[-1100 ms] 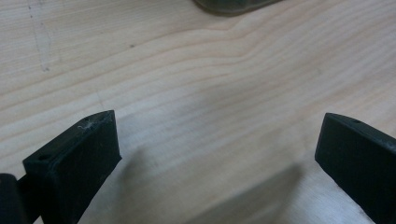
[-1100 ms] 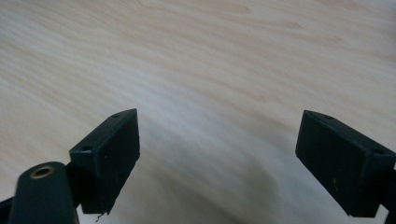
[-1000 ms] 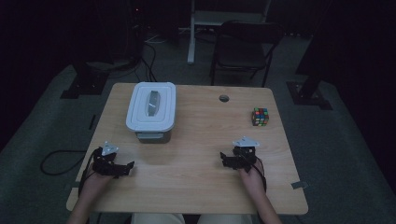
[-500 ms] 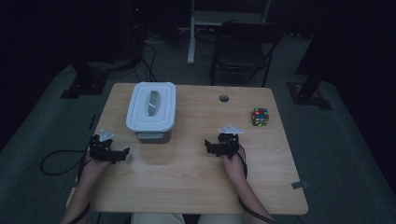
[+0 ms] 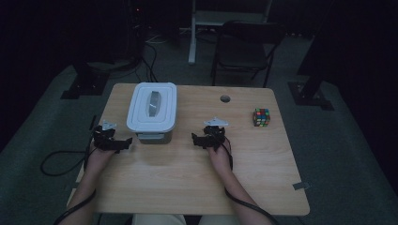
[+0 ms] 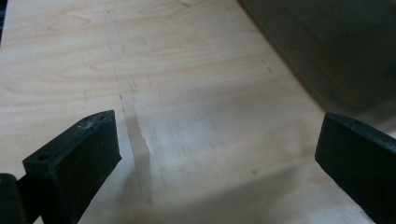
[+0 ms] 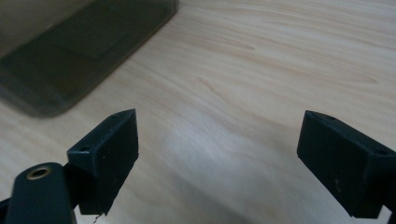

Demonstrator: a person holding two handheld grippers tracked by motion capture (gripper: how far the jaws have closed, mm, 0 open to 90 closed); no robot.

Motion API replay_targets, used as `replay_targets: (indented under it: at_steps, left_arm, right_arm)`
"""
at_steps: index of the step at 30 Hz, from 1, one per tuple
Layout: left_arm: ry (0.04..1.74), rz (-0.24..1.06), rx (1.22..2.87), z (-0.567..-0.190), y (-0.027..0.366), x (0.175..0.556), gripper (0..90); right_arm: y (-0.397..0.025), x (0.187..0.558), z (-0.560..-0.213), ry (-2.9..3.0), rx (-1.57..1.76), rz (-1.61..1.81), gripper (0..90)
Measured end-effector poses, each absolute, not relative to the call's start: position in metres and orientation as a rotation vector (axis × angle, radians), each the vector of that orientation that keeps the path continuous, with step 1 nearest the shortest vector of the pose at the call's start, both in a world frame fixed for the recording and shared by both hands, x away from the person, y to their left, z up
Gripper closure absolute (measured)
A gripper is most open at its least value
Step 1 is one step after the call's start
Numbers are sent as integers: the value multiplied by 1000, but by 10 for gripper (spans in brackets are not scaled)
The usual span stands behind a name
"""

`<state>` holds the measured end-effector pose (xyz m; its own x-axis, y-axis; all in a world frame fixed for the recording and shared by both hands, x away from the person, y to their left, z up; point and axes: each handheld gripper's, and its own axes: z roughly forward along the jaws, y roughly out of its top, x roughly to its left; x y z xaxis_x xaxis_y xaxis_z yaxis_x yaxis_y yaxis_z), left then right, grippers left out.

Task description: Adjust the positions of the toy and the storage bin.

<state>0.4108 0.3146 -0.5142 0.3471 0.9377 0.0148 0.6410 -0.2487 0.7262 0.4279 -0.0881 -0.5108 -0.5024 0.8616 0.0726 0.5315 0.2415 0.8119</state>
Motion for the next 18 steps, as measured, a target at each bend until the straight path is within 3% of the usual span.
replay_targets:
  at_steps: [18]
  left_arm:
    - [1426,617,1941,-512,326,461,7]
  right_arm:
    - [-35,480,-507,2185,1289,1113,127]
